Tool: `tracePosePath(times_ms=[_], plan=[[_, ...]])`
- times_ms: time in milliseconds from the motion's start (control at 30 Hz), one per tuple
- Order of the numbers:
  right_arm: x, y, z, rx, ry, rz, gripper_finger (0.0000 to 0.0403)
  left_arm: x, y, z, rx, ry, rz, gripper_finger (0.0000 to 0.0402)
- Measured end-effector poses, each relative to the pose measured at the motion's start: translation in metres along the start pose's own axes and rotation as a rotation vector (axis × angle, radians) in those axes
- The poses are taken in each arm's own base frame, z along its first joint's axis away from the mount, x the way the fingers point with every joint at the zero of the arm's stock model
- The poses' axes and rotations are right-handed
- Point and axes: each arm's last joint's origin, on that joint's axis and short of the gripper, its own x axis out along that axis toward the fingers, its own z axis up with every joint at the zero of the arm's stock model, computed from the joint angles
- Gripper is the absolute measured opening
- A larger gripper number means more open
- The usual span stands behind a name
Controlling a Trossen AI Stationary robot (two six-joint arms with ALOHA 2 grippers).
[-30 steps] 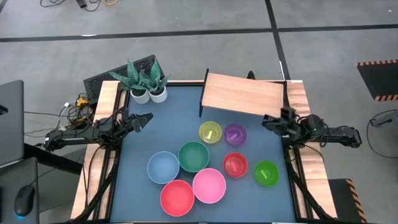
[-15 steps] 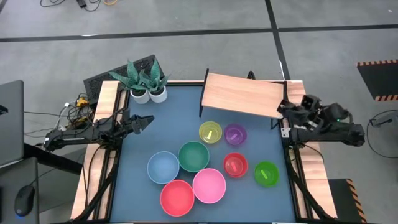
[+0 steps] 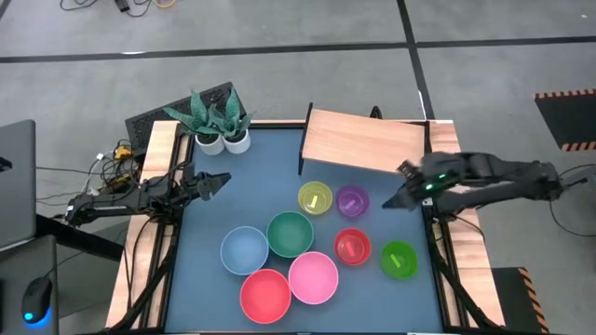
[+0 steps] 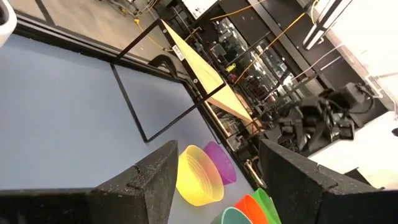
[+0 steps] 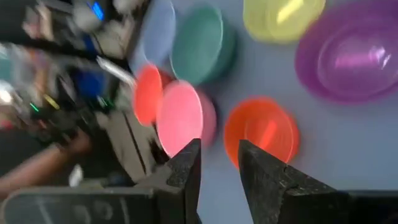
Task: Place and stack bowls onto a shelf
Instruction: Put the small violet bowl on the shelf
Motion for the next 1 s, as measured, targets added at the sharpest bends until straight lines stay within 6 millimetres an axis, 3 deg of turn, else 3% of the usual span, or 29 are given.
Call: tracePosePath(times_ms=[100,233,400,700,1000], plan=[[0.025,0.008,-0.003,-0.096,0.088,-0.031,0.0132,0.000,0.000,0.000,0.000,0.000,0.000,0.0209],[0.059,0.021,-0.011,-0.387,0.104,-0.068,0.0132,0.000,0.000,0.000,0.038,0.001,0.000,0.0209],[0.091,0.019,-0.016,-0.539,0.119,-0.202,0.0132,0.000,0.000,0.000,0.056,-0.003,0.003,0.0209],[0.123,0.000,-0.011,-0.607,0.264,-0.339,0.0132,0.000,0.000,0.000,0.102,-0.006,0.006,0.0209],[0.142,-0.002,-0.004,-0.956,0.350,-0.401,0.0185,0.000,0.000,0.000,0.117,0.000,0.000,0.0209]])
